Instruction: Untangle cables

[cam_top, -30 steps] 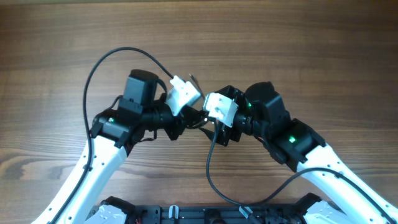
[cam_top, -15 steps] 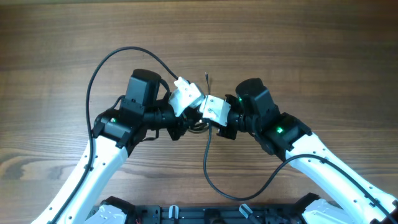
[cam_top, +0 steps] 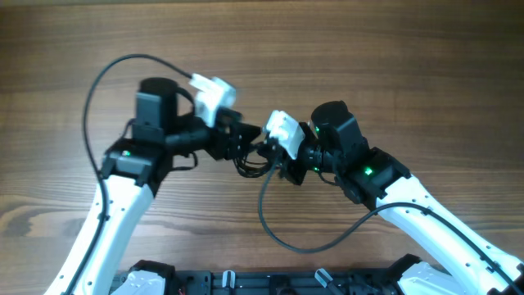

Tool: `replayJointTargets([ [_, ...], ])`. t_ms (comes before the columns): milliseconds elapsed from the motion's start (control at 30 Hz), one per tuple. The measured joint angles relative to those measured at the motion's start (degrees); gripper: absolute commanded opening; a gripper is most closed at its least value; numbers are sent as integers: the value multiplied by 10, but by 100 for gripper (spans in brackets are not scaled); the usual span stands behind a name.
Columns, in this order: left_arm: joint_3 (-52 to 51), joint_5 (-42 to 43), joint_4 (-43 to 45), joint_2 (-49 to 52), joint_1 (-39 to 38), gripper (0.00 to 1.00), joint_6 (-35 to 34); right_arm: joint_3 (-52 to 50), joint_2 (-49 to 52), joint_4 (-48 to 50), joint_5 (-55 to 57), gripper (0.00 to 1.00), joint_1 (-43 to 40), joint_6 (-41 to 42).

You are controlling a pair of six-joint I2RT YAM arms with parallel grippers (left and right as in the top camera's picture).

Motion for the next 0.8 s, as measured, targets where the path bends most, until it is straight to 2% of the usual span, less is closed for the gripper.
replayJointTargets([
  [100,0,-2,-20,0,37,100,-99,0,0,14,0,4,-9,137],
  [167,1,-2,-44,0,47,100,-138,0,0,20,0,4,-22,217],
  [367,1,-4,-103,0,45,100,-187,0,0,22,-13,4,-91,453],
  [500,1,-6,-100,0,25,100,-190,0,0,27,-51,4,-118,533],
  [800,1,-46,-56,3,-57,100,-196,0,0,45,-139,4,-120,607],
])
